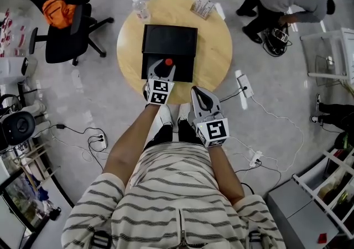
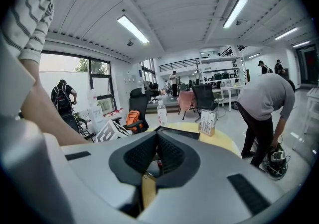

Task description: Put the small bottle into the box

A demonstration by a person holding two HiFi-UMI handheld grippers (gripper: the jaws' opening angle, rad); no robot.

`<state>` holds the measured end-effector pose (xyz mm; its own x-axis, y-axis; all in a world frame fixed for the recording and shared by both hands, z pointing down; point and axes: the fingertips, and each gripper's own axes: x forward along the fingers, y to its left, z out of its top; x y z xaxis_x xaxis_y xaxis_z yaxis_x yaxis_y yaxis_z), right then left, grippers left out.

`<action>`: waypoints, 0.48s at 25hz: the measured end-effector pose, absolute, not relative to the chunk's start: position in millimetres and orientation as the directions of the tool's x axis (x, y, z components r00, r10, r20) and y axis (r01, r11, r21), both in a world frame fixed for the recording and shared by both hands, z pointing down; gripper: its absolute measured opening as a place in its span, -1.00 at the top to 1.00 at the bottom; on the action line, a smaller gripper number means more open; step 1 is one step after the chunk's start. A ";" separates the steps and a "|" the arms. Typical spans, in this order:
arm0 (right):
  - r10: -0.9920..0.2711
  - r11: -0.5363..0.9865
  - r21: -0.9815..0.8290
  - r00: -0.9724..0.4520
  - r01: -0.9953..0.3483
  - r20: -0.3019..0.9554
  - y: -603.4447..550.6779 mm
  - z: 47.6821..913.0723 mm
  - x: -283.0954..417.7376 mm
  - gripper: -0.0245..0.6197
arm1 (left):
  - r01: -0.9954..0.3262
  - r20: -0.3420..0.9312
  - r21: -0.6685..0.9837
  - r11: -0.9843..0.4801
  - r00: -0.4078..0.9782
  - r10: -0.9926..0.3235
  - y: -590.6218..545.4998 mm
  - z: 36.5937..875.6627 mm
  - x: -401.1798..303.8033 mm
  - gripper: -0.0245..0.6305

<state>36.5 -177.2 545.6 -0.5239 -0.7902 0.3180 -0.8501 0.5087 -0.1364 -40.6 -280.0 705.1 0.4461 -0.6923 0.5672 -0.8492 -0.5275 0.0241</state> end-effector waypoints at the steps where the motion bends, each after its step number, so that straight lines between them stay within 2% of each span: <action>1: -0.791 0.508 -0.137 -0.523 -0.850 0.316 -177.3 544.8 36.3 0.86 | -0.849 0.561 0.025 -0.528 0.449 -0.696 -280.7 703.0 -40.6 0.38; 12: -0.798 0.503 -0.132 -0.518 -0.854 0.309 -174.4 538.8 34.1 0.86 | -0.852 0.538 0.040 -0.523 0.459 -0.707 -276.3 678.8 -43.0 0.35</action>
<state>34.1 -174.4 538.8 -0.5181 -0.7975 0.3091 -0.8539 0.5034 -0.1323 -43.0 -276.3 678.8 0.4588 -0.7069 0.5383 -0.8516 -0.5226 0.0395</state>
